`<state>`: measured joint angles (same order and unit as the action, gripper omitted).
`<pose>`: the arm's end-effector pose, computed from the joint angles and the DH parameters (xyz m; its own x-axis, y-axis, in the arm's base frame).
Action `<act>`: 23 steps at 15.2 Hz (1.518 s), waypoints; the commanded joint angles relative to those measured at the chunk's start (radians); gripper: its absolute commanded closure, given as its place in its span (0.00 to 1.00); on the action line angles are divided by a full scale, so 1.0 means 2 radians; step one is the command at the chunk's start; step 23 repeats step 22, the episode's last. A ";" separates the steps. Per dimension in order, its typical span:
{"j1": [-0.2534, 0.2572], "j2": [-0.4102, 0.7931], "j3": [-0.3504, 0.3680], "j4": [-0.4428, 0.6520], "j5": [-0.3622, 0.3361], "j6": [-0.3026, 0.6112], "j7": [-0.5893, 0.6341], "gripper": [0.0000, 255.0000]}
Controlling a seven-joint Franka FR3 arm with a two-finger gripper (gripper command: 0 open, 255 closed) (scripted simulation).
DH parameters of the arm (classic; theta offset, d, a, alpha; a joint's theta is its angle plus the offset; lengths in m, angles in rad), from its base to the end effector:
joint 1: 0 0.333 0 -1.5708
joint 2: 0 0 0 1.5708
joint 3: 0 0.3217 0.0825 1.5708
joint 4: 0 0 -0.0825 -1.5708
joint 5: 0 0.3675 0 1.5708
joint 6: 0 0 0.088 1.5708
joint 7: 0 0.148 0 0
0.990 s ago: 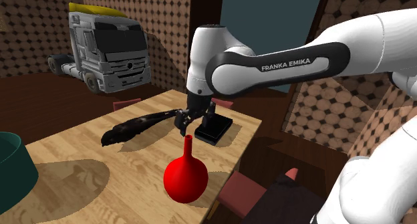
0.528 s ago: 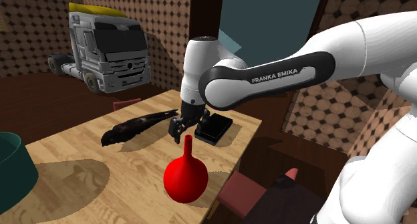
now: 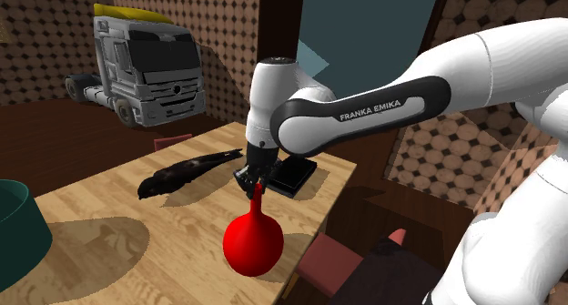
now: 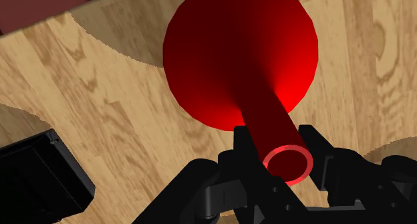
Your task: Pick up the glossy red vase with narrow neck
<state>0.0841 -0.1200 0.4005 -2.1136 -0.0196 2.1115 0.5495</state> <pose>0.4575 0.2435 0.4452 0.9906 -0.0554 0.1254 -0.0557 -0.9984 -0.0012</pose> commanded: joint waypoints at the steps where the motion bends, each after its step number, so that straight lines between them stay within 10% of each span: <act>1: 0.000 0.000 0.000 0.000 0.000 0.000 0.000 1.00; 23: -0.001 -0.016 -0.004 0.086 0.008 -0.102 -0.010 1.00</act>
